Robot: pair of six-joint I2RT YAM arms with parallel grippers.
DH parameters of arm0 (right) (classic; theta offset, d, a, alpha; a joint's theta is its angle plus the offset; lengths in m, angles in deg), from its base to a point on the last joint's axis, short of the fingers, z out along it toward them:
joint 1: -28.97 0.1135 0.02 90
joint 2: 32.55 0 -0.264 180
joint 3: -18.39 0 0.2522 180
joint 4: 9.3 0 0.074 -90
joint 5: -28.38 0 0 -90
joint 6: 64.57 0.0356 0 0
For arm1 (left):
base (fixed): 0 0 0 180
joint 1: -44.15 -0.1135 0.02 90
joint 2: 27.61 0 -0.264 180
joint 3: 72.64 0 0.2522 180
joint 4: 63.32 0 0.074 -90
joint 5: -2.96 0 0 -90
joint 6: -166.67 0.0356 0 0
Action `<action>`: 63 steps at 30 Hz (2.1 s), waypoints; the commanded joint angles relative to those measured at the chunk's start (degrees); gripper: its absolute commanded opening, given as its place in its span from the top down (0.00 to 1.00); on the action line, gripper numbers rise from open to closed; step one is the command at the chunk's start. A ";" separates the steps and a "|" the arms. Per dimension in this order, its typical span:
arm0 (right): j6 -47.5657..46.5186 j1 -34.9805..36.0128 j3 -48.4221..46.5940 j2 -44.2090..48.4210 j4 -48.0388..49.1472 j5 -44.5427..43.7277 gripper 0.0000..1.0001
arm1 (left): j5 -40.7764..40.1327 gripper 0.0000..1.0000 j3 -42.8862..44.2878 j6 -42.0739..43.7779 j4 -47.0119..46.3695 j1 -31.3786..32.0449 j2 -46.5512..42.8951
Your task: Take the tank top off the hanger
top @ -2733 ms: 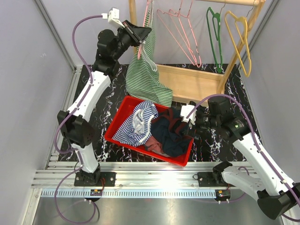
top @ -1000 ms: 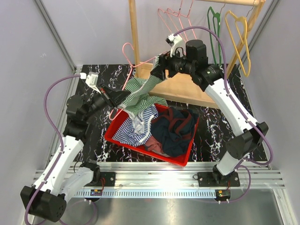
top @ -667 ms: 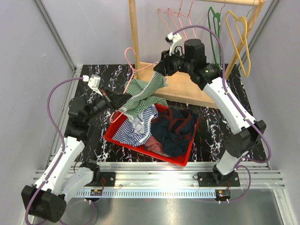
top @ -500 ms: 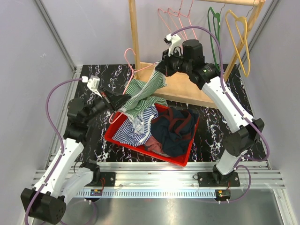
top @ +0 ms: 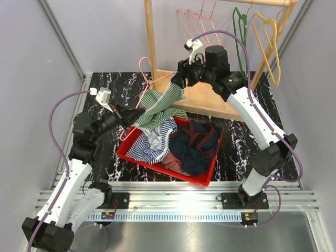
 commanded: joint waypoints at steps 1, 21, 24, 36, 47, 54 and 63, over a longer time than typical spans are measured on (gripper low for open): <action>3.47 0.31 -0.05 2.11 2.45 5.02 0.32 | 0.56 1.00 -0.42 -0.31 -3.95 -0.31 -1.13; 4.10 1.20 -4.01 -2.82 0.70 -1.65 1.00 | 0.30 1.00 -0.68 1.51 -2.82 -0.31 -2.36; 1.11 0.85 -2.52 -0.45 1.13 -3.50 1.00 | -0.76 1.00 -0.42 4.85 0.78 -0.57 -3.76; -2.41 -7.24 3.37 4.92 4.56 -5.35 1.00 | -3.05 1.00 1.25 15.58 10.71 -1.27 -9.13; -3.38 -10.05 4.69 1.41 7.11 -7.90 1.00 | 0.99 1.00 2.48 22.61 14.67 -1.45 -13.70; -3.90 -11.37 5.92 0.97 8.34 -8.43 1.00 | 3.19 1.00 2.57 24.64 15.65 -1.45 -15.10; -5.83 -11.64 6.54 1.14 6.15 12.99 0.91 | -1.44 1.00 0.29 19.90 11.25 -1.45 -13.88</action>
